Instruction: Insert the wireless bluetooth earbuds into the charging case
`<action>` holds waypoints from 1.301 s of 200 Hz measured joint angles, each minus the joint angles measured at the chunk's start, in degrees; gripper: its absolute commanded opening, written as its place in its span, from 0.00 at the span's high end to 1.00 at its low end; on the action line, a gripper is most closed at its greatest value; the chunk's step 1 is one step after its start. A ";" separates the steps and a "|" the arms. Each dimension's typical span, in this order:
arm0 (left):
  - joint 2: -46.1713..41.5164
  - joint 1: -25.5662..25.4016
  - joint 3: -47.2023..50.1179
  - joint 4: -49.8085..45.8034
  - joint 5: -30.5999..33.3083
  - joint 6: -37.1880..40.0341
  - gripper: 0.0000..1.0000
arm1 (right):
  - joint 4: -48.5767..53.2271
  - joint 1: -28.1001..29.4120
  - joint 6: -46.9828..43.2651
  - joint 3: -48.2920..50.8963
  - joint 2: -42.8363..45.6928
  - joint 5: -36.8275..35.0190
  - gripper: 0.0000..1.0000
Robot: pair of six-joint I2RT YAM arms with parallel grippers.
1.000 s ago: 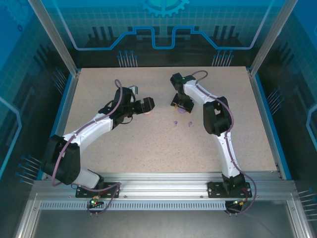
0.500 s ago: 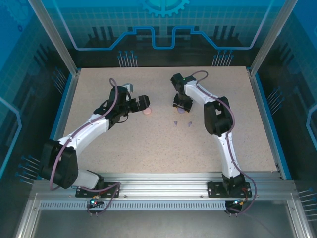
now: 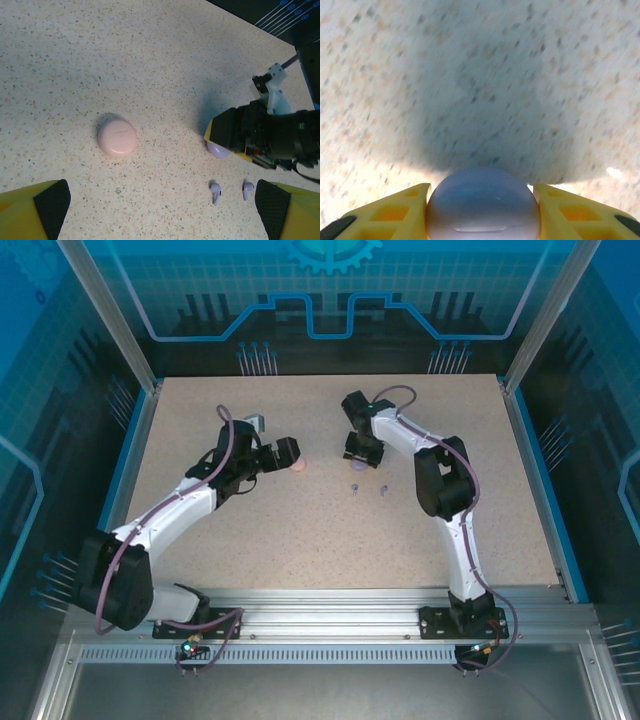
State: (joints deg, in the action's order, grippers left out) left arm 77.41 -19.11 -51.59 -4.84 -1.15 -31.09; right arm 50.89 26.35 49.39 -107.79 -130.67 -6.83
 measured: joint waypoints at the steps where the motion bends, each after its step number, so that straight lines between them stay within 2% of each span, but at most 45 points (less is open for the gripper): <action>1: -0.07 0.00 0.07 0.04 0.04 -0.17 0.01 | 0.00 0.15 0.02 0.17 0.26 0.04 0.61; 66: -4.39 -1.07 7.15 -1.38 3.54 -9.18 0.01 | -2.58 6.32 2.32 8.68 11.06 1.81 0.61; 97: -8.59 -2.58 13.38 1.95 3.45 -12.26 0.01 | -3.93 9.18 6.16 12.52 14.16 3.02 0.61; 122: -10.73 -3.85 20.02 8.90 3.41 -15.37 0.01 | -4.17 10.84 9.90 14.05 14.64 3.93 0.61; 166: -9.22 -5.40 27.91 22.60 2.32 -18.58 0.01 | -5.40 11.21 18.71 14.38 14.64 6.97 0.61; 225: 1.51 -7.82 30.38 43.34 -1.27 -18.51 0.02 | -6.43 10.82 29.81 13.81 13.90 11.54 0.61; 260: 7.08 -8.66 30.36 50.66 -2.43 -18.49 0.09 | -7.02 10.27 34.12 12.15 12.28 13.22 0.61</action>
State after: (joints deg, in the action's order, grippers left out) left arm 84.49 -27.77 -21.23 45.82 -3.57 -49.58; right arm 43.88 36.62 83.50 -95.64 -118.39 6.39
